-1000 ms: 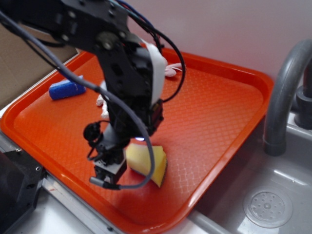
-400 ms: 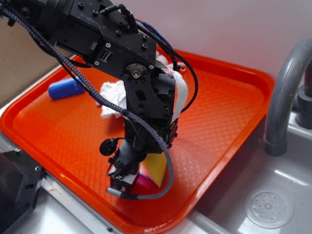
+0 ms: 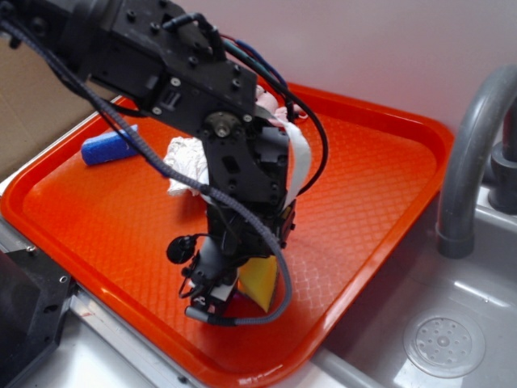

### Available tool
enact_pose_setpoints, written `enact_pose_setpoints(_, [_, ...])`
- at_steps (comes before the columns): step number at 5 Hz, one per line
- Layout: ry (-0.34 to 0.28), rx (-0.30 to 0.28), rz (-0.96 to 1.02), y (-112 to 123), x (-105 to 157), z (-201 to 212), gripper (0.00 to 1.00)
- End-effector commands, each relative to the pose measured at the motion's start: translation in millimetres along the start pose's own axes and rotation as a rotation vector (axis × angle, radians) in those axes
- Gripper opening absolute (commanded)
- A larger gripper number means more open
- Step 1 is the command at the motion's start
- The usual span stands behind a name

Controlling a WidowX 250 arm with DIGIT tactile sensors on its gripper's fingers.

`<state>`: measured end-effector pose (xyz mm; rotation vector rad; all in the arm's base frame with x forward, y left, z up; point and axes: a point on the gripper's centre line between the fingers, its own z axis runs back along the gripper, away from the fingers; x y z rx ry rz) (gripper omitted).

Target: Grab the green sponge.

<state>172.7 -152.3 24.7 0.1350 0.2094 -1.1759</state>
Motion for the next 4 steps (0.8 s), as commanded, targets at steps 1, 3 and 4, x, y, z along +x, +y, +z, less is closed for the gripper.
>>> enact_pose_setpoints(1, [-0.024,0.012,0.501,45.9,-60.9,74.9,0.00])
enact_pose_setpoints(3, [-0.078,0.066,1.028,69.5,-131.7,128.7,0.00])
enact_pose_setpoints(4, [-0.120,0.036,1.200,66.1,-143.8,138.8,0.00])
